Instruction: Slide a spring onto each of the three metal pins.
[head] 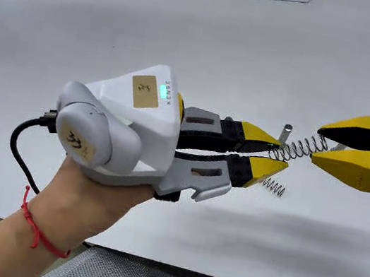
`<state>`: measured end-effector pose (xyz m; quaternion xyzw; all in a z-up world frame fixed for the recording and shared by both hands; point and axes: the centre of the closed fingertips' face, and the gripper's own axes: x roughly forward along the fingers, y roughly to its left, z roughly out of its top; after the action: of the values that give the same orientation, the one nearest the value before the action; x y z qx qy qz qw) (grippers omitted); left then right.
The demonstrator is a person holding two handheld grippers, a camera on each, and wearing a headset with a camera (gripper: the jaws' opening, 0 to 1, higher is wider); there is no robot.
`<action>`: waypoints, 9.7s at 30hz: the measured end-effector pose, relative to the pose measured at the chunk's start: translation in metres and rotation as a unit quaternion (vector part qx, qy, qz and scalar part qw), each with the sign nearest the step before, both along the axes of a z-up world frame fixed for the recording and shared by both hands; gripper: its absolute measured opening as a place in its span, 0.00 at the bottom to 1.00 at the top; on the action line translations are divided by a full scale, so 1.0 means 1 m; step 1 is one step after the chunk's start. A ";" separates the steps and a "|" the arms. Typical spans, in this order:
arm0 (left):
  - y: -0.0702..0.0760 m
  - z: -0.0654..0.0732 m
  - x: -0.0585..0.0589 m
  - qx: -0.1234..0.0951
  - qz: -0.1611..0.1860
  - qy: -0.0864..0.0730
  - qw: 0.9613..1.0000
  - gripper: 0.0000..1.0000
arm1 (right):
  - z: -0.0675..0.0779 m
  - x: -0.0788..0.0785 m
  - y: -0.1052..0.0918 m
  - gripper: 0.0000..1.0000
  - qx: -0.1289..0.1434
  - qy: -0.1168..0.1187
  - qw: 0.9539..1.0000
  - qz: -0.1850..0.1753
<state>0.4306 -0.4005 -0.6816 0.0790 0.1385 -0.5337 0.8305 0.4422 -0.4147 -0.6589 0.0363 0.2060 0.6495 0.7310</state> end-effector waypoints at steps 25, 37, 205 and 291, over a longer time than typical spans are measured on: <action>-0.003 0.015 0.003 -0.040 0.008 0.006 0.999 0.10 | 0.016 0.006 0.001 0.12 0.051 0.038 0.998 -0.019; -0.005 0.015 0.002 -0.046 0.006 0.009 0.999 0.10 | 0.016 0.003 -0.001 0.12 0.050 0.035 0.998 -0.016; 0.023 0.001 -0.011 -0.046 0.029 -0.009 0.998 0.31 | 0.008 -0.020 0.016 0.12 -0.351 -0.218 0.829 0.377; 0.094 -0.059 0.003 0.022 0.129 0.032 0.991 0.90 | -0.118 0.086 0.017 0.12 -0.452 -0.177 0.831 0.272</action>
<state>0.4332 -0.3061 -0.7409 0.0615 0.1859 -0.4217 0.8853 0.5278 -0.3975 -0.7770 -0.4712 0.3453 0.6520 0.4834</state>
